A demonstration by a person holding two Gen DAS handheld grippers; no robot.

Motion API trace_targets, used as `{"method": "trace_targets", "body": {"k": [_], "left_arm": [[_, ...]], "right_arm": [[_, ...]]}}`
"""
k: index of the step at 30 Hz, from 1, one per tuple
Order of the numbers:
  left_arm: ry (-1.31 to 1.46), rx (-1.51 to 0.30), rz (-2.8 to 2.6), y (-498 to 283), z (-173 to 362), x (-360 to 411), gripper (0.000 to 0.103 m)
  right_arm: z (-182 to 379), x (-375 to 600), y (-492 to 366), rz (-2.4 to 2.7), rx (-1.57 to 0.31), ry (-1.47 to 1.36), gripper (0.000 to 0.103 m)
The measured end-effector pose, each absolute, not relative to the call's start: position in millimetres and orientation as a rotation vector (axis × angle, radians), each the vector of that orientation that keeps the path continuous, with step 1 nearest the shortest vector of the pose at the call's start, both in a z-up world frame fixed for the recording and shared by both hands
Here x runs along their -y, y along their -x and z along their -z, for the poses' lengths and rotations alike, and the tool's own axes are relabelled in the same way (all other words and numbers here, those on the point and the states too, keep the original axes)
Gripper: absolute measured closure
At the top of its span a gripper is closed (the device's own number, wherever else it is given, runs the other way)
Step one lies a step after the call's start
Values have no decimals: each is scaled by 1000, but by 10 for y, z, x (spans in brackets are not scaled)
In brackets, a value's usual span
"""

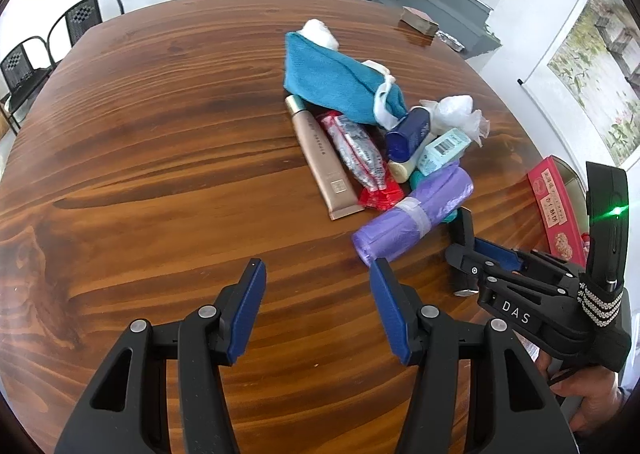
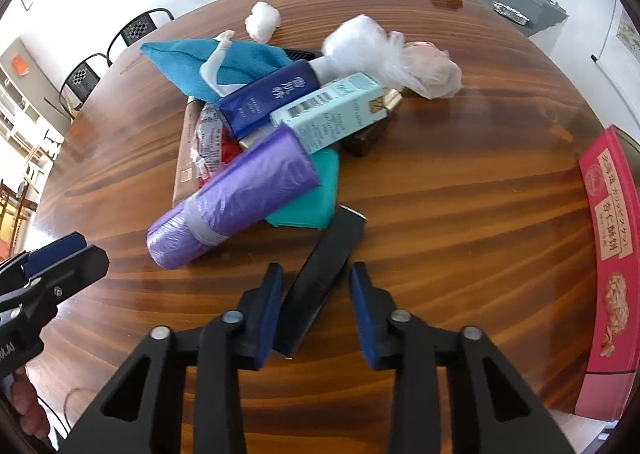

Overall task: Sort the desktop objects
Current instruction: 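Return both tools to the table and grasp the black tube with the right tool, then grasp the purple garbage-bag roll with the left tool while the right tool holds the black tube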

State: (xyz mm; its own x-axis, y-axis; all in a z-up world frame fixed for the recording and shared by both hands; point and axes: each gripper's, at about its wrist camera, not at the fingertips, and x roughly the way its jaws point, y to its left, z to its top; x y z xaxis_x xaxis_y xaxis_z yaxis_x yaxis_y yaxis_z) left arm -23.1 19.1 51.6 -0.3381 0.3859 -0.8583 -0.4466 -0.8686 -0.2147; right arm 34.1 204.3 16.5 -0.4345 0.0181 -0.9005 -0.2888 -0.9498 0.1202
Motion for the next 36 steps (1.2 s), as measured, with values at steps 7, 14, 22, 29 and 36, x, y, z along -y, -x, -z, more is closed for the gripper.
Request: {"method": "trace_targets", "body": {"k": [7,14,22,29,36], "left_arm": [[1341,-132,-2169,214,-587,-472,45],[1264,-277,-2099,265,-580,-837,45],[1235,-426,-1997,277,-432,-1169,45],[1239,-435,-2013,291,-328,-1200,47],[1274,-404,-2045,160,-347,-1200,65]], "right_arm": [[-167,-2248,-513,-2447,-418,1518,80],[-171,-2385,-673,-2423,-442,1504,80],[-179,-2546,-824,-2411,-498,1503,80],[-184,-2601,-827,-2429,-504,1512,80],[-190,-2663,-798,-2446,-497,1529,80]]}}
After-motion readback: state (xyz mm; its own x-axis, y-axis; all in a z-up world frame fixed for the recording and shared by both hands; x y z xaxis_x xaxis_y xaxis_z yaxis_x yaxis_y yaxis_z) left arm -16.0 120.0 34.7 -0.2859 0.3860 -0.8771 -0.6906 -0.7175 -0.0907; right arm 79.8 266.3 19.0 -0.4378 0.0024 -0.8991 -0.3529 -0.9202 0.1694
